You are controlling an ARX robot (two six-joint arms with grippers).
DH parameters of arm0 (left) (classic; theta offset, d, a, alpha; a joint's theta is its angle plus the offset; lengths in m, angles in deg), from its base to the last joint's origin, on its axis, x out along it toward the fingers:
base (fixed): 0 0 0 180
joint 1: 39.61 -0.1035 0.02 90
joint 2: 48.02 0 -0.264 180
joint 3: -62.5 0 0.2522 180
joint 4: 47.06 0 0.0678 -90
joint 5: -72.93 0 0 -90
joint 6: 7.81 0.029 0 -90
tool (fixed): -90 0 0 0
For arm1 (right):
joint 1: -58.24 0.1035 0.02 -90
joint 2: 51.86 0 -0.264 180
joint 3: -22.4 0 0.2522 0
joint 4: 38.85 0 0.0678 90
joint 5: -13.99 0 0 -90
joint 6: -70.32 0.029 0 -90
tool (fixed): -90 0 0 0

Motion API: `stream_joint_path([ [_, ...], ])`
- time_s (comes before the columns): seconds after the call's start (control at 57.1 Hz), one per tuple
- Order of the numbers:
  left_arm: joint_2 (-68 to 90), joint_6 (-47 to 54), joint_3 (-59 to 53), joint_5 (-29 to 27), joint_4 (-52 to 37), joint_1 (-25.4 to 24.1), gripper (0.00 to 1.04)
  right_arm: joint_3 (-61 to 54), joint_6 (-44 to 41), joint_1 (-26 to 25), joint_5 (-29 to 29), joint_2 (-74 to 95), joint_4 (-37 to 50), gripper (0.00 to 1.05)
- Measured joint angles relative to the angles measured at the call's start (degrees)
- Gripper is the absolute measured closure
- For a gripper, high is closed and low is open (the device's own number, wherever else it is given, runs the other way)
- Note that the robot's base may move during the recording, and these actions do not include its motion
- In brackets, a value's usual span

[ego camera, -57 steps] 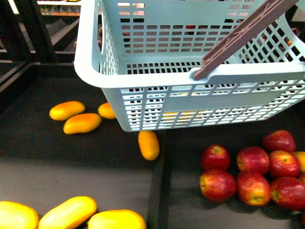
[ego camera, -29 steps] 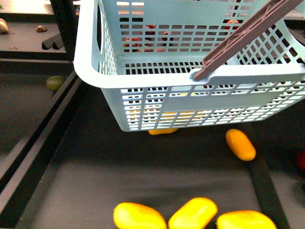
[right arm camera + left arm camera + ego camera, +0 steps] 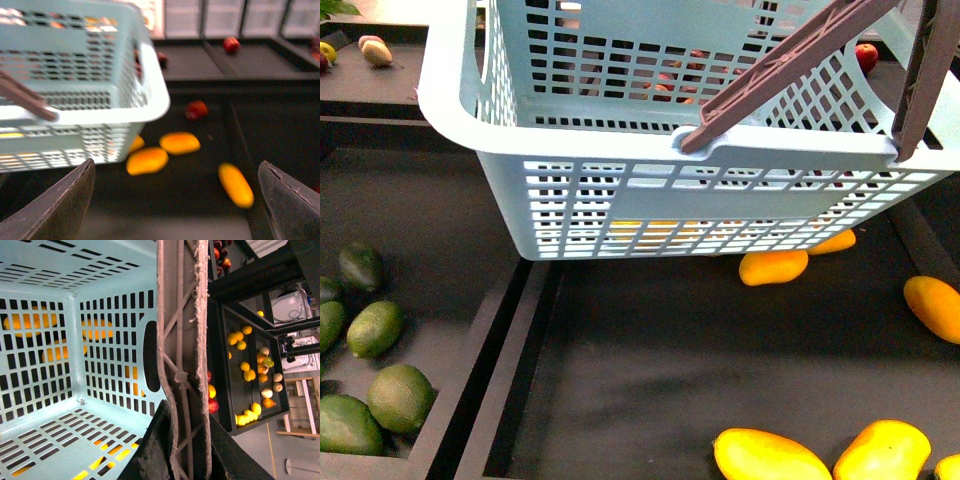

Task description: Pick lemon and mango into basket

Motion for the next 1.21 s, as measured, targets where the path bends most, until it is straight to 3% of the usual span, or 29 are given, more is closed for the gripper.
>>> stream_joint_path([
  [0.035, 0.0, -0.2, 0.0, 0.2, 0.0, 0.0, 0.97, 1.8, 3.1, -0.3, 4.6, 0.3, -6.7, 0.09],
  [0.105, 0.0, -0.3, 0.0, 0.6, 0.0, 0.2, 0.97, 3.5, 5.9, -3.9, 5.2, 3.3, -9.7, 0.09],
  [0.298, 0.0, -0.7, 0.0, 2.2, 0.0, 1.2, 0.97, 9.4, 3.7, -19.0, -6.8, 24.4, 7.1, 0.09],
  [0.42, 0.0, -1.1, 0.0, 2.4, 0.0, 1.5, 0.97, 15.5, -2.4, -24.0, -12.0, 40.4, 14.0, 0.09],
  [0.595, 0.0, -0.9, 0.0, 1.0, 0.0, 1.0, 0.97, 22.4, -10.3, -24.4, -14.3, 57.6, 14.6, 0.09],
  [0.806, 0.0, -0.8, 0.0, 1.3, 0.0, 1.0, 0.97, 35.1, -21.3, -21.8, -11.6, 78.7, 12.7, 0.09],
  [1.208, 0.0, -0.7, 0.0, 1.2, 0.0, 1.1, 0.97, 57.2, -22.8, -20.0, -11.7, 98.2, 3.8, 0.09],
])
